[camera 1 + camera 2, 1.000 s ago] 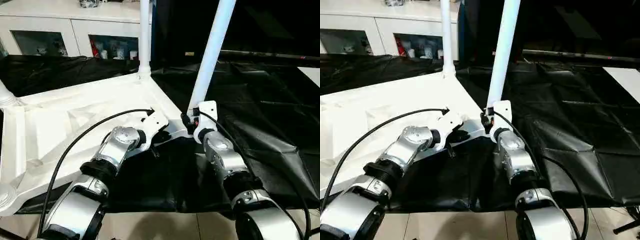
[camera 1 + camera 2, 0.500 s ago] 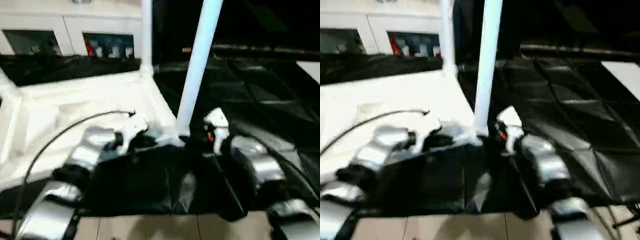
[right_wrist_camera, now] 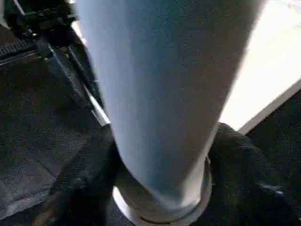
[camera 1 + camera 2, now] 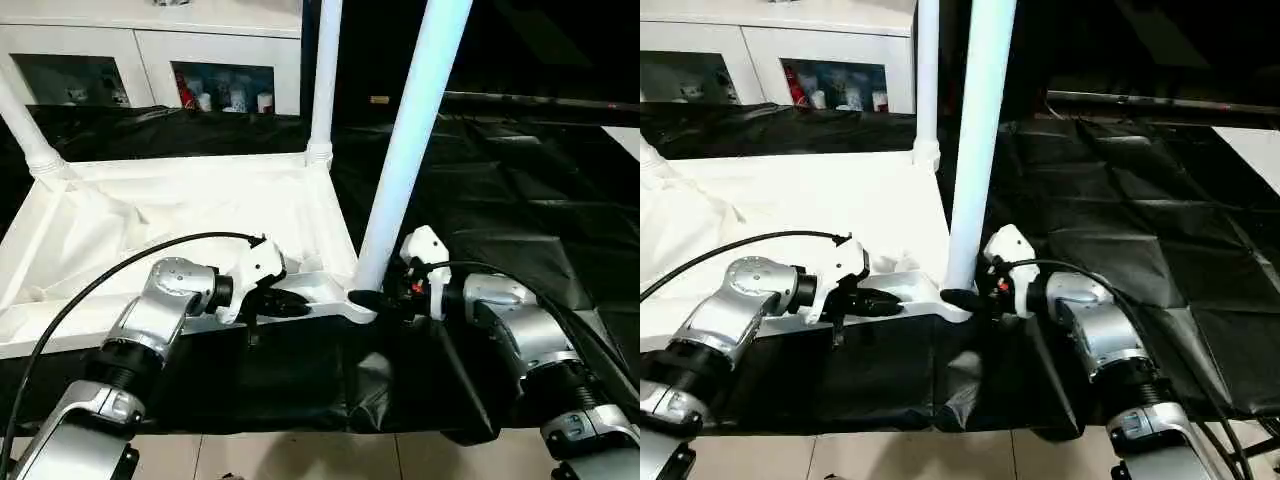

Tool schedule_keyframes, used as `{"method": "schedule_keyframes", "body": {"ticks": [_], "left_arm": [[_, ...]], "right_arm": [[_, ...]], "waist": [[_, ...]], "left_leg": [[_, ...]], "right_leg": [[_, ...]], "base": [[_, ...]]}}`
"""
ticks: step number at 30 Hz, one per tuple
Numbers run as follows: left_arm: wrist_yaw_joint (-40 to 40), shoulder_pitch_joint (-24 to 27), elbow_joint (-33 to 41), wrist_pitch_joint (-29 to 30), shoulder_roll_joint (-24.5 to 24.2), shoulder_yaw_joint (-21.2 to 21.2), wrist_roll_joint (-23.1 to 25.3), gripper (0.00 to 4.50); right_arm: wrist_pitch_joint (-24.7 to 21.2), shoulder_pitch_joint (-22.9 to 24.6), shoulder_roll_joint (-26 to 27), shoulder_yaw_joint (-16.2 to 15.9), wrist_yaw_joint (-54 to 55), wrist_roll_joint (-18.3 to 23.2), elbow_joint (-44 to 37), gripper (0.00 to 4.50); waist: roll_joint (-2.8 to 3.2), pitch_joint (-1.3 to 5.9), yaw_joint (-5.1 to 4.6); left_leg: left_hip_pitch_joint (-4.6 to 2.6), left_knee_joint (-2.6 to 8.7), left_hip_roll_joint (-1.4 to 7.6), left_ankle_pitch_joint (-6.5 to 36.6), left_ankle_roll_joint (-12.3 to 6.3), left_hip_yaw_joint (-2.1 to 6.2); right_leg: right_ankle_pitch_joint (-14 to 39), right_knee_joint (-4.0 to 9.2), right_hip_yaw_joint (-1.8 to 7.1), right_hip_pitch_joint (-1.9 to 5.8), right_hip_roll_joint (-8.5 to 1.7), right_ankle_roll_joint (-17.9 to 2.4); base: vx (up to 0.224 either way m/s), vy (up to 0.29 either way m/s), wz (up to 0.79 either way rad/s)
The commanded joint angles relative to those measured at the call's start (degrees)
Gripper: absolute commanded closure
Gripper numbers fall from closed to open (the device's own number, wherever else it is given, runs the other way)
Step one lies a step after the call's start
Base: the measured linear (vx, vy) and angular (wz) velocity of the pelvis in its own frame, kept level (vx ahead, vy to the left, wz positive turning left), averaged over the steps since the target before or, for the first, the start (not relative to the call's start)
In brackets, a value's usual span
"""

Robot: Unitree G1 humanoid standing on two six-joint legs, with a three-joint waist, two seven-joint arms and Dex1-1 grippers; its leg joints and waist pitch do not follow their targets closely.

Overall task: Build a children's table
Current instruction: Rotate leg to tighten

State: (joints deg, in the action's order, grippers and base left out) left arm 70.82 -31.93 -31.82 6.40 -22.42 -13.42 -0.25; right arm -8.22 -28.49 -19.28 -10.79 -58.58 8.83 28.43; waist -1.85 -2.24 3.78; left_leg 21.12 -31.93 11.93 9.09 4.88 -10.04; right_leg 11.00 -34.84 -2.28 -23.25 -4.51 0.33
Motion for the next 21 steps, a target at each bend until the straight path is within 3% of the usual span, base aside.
{"method": "schedule_keyframes", "body": {"ticks": [1, 6, 16, 18, 21], "left_arm": [[1.59, 1.44, 0.37, 0.79, 0.82, -0.97, -1.77, 4.50], [1.43, 1.49, 0.44, 0.87, 0.77, -0.96, -1.72, 4.50], [1.66, 1.85, 1.37, 1.97, 0.53, -1.06, -1.78, 4.50], [1.47, 1.86, 1.22, 1.90, 0.64, -0.98, -1.79, 4.50], [-4.93, 0.40, -2.18, 0.86, 2.40, -0.23, 0.39, 4.50]], "right_arm": [[-0.19, 0.27, -0.51, -0.20, -0.39, -0.16, -0.95, 1.95], [-0.02, 0.47, -0.31, -0.13, -0.63, -0.27, -0.56, 2.30], [-0.39, 1.44, 0.11, -0.27, -0.54, -0.10, -0.85, 2.47], [-0.48, 1.75, 0.50, 0.08, 0.13, 0.06, -0.56, 2.47], [-0.71, 2.35, 2.53, 1.22, 5.15, -0.57, 1.87, 2.48]], "waist": [[-0.48, 3.10, 0.21], [-0.40, 3.09, 0.11], [-0.40, 3.22, 0.14], [-0.39, 3.19, 0.14], [-0.40, 2.96, 0.01]], "left_leg": [[-0.45, 2.99, 0.99, 12.03, -2.53, -0.37], [-0.47, 2.93, 0.94, 12.05, -2.50, -0.39], [-0.47, 2.73, 0.87, 10.99, -2.88, -0.40], [-0.51, 2.74, 0.87, 11.38, -2.83, -0.41], [-0.60, 2.94, 0.85, 13.53, -1.95, -0.34]], "right_leg": [[8.34, 3.87, 1.80, 2.79, -2.62, -12.22], [8.09, 3.88, 1.78, 2.84, -2.60, -12.54], [5.73, 3.59, 1.78, 3.01, -2.53, -13.17], [6.35, 3.66, 1.77, 2.96, -2.53, -13.13], [9.97, 4.06, 1.76, 2.75, -2.57, -12.44]], "base": [[0.000, 0.000, 0.00], [0.000, 0.000, 0.00], [0.000, 0.000, 0.00], [0.000, 0.000, 0.00], [0.000, 0.000, 0.00]]}}
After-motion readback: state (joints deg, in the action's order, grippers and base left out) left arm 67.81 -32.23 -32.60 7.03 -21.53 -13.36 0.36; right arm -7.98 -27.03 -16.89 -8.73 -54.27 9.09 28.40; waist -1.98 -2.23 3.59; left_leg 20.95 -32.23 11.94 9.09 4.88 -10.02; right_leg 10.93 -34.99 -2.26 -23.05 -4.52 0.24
